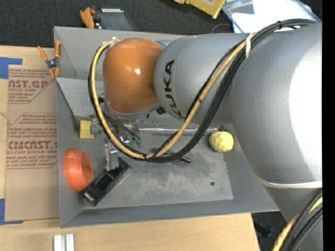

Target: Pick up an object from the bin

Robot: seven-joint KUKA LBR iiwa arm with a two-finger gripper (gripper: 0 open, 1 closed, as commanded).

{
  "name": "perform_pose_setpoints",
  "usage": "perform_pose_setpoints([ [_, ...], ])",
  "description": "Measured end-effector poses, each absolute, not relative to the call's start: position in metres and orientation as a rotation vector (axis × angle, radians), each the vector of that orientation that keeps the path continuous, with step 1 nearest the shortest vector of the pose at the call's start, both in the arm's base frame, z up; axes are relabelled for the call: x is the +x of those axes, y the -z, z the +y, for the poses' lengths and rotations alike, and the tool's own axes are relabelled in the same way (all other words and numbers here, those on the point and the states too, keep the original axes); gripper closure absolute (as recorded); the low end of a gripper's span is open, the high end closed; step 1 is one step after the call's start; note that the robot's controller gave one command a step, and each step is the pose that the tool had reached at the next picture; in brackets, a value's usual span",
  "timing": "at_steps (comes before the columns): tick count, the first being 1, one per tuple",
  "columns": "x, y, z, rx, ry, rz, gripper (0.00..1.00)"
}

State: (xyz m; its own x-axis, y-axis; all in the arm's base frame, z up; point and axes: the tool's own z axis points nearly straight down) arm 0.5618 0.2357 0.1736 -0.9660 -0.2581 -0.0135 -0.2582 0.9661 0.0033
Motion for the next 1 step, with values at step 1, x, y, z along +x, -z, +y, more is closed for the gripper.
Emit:
perform_pose_setpoints([
  [1, 0.5676, -0.1686, 0.2396, -0.473, -0.005, 3.095, 0.0],
])
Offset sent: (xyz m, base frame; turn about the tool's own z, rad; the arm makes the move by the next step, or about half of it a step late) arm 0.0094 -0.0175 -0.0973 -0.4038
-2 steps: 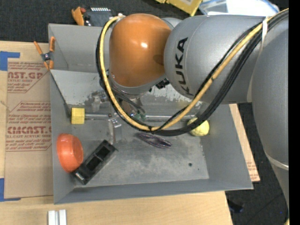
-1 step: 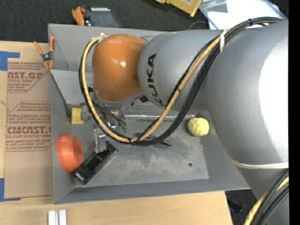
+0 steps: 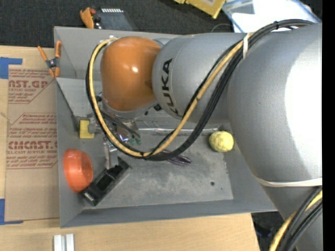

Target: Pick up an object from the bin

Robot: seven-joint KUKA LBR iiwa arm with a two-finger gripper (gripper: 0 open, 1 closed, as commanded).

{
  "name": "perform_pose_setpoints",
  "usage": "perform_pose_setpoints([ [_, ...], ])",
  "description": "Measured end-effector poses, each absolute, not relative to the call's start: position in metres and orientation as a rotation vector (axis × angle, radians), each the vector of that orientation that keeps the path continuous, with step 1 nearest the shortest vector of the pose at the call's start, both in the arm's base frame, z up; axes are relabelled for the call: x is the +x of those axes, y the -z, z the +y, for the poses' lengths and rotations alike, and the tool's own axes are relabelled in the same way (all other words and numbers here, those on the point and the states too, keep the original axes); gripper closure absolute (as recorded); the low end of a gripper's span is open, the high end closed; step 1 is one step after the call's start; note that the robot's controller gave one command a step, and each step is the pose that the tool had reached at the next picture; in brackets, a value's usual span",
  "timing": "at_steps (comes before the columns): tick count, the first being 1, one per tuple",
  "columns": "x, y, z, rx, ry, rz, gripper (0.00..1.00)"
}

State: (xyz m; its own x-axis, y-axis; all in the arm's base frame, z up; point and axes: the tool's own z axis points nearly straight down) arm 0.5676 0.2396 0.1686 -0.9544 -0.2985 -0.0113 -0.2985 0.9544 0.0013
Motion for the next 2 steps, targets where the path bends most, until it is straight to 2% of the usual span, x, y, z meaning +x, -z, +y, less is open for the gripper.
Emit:
perform_pose_setpoints([
  [1, 0.572, -0.111, 0.227, -0.917, -0.006, 2.987, 0.0],
  [2, 0.57, -0.078, 0.222, -1.026, -0.005, 2.974, 0.0],
])
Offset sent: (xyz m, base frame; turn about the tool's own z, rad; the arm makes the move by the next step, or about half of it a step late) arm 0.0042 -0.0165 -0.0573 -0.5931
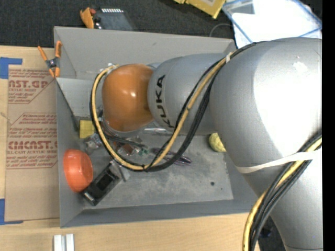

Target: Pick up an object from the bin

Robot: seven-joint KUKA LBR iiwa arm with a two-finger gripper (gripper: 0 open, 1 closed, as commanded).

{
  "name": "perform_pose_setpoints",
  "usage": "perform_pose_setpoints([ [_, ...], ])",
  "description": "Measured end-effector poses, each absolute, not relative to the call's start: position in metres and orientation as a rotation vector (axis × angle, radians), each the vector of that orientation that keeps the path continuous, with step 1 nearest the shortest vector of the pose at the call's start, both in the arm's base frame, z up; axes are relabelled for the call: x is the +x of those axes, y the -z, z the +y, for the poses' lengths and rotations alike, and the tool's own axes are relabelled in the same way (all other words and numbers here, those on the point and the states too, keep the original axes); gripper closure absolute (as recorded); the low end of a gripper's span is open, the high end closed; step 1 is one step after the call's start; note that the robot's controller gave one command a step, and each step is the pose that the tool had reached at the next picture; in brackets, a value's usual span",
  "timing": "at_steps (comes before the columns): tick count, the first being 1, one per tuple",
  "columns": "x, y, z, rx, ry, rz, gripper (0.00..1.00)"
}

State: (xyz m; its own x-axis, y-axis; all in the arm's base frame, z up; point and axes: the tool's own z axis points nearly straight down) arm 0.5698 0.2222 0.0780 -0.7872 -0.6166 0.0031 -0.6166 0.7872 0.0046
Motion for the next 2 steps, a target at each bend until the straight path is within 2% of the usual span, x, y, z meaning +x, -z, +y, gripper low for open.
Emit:
perform_pose_setpoints([
  [1, 0.571, -0.098, 0.227, 1.037, 0.013, -2.985, 0.0],
  [2, 0.582, -0.084, 0.239, 1.373, 0.019, -2.842, 0.0],
])
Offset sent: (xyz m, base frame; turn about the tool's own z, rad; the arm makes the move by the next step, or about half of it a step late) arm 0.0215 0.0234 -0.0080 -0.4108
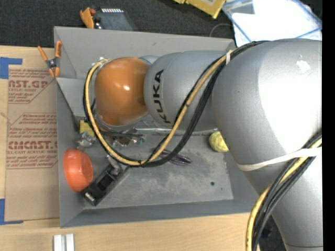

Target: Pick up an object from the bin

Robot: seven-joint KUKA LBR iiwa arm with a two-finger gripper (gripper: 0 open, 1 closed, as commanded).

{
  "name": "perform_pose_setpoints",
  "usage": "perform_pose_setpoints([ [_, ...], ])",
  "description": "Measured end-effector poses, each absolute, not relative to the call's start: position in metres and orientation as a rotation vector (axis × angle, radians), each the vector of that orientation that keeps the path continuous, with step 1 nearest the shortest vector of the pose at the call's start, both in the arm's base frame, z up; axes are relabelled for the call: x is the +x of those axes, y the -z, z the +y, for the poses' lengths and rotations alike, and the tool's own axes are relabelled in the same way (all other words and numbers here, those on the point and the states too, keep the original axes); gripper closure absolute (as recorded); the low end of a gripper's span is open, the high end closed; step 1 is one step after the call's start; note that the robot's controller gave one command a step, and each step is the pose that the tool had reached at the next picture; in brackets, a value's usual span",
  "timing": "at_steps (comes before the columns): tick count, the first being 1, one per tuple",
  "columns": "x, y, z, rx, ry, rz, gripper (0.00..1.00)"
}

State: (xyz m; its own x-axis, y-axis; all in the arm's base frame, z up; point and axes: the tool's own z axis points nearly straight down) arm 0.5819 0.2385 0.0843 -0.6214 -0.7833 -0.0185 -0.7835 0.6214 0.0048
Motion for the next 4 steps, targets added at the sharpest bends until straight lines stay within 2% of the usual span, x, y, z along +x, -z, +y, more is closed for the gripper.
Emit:
perform_pose_setpoints([
  [1, 0.586, -0.084, 0.243, -1.451, -0.013, 2.77, 0.0],
  [2, 0.572, -0.08, 0.243, -1.09, -0.018, 2.927, 0.0],
  [3, 0.573, -0.077, 0.244, -1.608, -0.012, 2.67, 0.0],
  [4, 0.569, -0.074, 0.246, -1.837, -0.007, 2.515, 0.0],
])
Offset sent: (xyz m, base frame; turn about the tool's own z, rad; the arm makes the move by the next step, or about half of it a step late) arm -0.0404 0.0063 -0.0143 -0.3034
